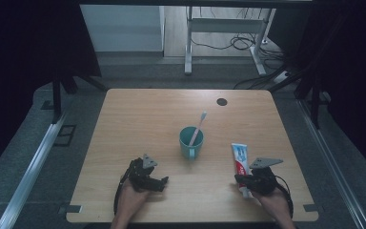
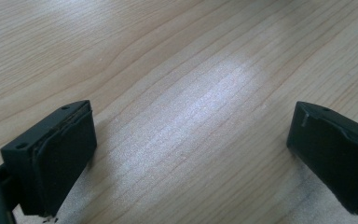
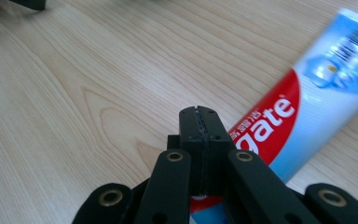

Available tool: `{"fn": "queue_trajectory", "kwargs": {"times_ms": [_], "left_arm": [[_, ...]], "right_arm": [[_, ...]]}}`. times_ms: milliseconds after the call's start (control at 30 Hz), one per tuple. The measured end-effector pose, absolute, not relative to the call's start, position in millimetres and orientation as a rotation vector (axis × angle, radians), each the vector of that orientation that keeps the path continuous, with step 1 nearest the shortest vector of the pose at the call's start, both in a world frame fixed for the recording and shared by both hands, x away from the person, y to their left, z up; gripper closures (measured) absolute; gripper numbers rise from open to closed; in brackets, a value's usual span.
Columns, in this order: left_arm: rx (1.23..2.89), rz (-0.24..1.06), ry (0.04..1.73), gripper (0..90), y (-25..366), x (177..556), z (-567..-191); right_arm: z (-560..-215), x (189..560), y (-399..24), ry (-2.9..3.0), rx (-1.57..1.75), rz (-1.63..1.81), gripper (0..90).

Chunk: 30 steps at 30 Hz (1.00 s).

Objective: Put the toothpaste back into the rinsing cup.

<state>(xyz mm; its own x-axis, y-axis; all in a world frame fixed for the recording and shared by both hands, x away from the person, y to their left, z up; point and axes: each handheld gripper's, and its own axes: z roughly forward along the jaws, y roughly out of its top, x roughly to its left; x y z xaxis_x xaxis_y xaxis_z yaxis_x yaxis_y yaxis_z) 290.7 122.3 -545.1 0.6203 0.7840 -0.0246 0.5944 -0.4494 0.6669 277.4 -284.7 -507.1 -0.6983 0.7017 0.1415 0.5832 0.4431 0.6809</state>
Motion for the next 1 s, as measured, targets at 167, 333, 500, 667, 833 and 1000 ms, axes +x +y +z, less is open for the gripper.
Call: {"fn": "queue_trajectory", "kwargs": {"times_ms": [167, 333, 500, 667, 833, 1000], "left_arm": [[2.197, 0.381, 1.077, 1.5, 122, 291, -545], [2.201, 0.381, 1.075, 1.5, 122, 291, -545], [2.200, 0.381, 1.075, 1.5, 122, 291, -545], [2.198, 0.380, 1.076, 1.5, 122, 291, -545], [2.197, 0.381, 1.077, 1.5, 122, 291, -545], [2.197, 0.380, 1.076, 1.5, 122, 291, -545]], "right_arm": [[-509, 277, -296, 2.514, 1.172, 1.067, 89.0], [-513, 276, -308, 2.502, 1.206, 1.034, 88.9], [-513, 275, -314, 2.495, 1.220, 1.035, 87.7], [-510, 275, -312, 2.497, 1.217, 1.025, 83.5], [-501, 274, -310, 2.495, 1.212, 1.015, 75.3], [-491, 277, -312, 2.485, 1.224, 0.981, 61.3]]}}
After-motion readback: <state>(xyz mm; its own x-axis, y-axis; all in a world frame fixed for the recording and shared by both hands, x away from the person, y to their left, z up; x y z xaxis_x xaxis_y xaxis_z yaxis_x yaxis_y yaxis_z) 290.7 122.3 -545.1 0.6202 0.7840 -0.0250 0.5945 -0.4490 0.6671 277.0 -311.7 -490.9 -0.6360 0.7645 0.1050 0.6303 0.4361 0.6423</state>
